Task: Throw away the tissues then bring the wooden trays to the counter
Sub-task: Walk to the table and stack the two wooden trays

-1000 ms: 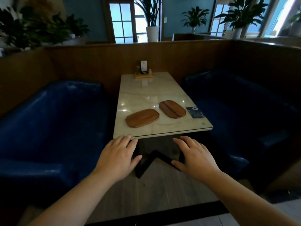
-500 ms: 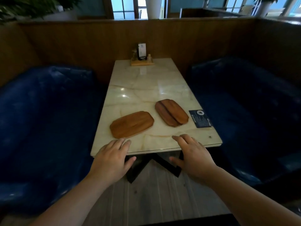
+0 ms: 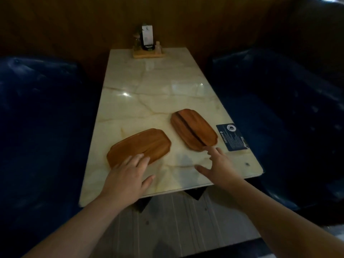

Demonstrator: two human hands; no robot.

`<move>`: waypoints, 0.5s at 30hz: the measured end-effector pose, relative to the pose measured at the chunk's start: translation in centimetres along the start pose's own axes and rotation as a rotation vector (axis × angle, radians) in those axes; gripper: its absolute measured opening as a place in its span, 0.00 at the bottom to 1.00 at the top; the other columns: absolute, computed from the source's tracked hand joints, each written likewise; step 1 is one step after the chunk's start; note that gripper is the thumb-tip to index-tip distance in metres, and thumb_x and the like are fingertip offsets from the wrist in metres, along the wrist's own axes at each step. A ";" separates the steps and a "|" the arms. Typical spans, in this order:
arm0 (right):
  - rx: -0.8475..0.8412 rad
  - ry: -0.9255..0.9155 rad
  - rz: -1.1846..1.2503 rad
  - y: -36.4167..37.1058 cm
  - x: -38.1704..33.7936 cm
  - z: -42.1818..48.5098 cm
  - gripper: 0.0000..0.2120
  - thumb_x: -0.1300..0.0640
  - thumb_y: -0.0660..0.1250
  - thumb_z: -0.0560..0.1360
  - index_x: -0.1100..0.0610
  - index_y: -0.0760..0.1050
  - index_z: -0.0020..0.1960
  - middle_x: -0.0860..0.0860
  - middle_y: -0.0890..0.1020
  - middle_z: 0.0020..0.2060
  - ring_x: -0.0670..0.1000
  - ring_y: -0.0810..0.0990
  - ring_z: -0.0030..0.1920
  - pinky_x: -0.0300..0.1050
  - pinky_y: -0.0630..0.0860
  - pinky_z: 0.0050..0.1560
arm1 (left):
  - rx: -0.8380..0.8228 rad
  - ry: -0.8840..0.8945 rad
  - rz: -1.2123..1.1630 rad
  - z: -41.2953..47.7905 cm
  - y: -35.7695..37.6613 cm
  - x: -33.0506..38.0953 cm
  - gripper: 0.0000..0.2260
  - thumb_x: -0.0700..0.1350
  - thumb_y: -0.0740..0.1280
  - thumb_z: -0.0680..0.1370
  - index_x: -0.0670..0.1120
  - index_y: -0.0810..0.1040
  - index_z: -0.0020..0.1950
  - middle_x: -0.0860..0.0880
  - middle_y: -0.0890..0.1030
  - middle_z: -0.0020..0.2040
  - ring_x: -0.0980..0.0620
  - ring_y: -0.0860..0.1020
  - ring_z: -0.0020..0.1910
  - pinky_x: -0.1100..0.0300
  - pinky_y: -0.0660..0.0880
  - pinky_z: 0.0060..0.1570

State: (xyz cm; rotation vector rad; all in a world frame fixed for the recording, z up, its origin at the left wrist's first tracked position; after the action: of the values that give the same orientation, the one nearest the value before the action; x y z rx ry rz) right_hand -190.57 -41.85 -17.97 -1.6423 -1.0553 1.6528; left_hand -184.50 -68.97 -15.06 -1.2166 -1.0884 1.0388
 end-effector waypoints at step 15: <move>0.086 1.009 1.046 6.1 8.4 16.8 0.24 0.57 0.71 0.73 0.58 0.68 0.66 0.60 0.74 0.57 0.64 0.76 0.56 0.62 0.78 0.53 | -0.053 -0.123 -0.037 3.4 2.6 -2.5 0.28 0.65 0.51 0.76 0.50 0.67 0.69 0.49 0.73 0.68 0.49 0.72 0.64 0.50 0.74 0.57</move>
State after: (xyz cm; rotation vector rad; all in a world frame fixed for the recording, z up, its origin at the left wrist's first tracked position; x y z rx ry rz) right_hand -207.03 -40.27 -28.72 -2.6861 0.4550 0.9657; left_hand -188.32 -70.63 -17.70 -1.1828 -1.2364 1.0732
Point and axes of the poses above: each hand's wrist, its own z-axis towards the middle knuckle, its own y-axis out of the palm, x = y × z, the point moved 3 cm from there along z, towards the middle knuckle
